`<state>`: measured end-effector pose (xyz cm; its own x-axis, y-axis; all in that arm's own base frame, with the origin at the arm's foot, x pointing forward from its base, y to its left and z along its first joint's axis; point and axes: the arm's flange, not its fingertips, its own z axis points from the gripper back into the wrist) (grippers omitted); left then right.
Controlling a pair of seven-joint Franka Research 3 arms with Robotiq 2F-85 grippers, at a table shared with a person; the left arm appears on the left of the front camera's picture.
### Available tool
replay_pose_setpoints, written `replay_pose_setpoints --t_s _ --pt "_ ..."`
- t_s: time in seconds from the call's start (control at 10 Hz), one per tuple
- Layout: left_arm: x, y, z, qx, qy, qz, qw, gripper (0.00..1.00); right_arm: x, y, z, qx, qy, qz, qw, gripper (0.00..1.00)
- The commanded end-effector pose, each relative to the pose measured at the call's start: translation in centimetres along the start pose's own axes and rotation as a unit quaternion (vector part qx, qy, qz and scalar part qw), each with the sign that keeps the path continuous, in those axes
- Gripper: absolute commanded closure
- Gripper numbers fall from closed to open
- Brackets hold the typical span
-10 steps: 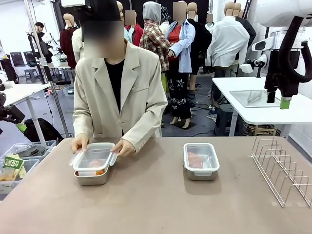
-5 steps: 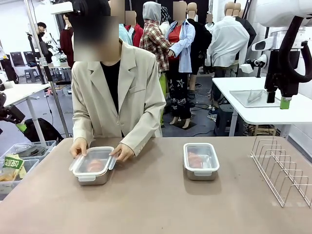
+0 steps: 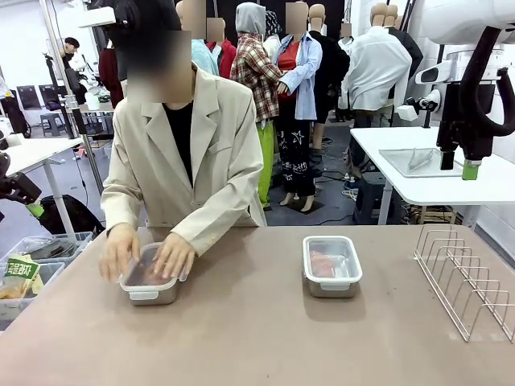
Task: Place the bread in airtight containers.
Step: Release when the human grabs the Airtight Container lid.
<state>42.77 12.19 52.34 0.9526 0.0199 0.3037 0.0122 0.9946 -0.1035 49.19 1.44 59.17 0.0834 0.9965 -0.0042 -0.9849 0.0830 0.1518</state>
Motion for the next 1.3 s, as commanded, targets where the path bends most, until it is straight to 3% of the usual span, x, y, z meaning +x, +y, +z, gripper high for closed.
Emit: replay_pose_setpoints --t_s 0.0,1.2 --pt "-0.07 0.10 0.07 -0.001 -0.004 0.002 1.000 0.00 -0.11 0.11 0.14 0.004 0.000 0.004 1.000 0.00" --pt "-0.07 0.10 0.07 -0.001 -0.004 0.002 1.000 0.00 -0.11 0.11 0.14 0.004 0.000 0.004 1.000 0.00"
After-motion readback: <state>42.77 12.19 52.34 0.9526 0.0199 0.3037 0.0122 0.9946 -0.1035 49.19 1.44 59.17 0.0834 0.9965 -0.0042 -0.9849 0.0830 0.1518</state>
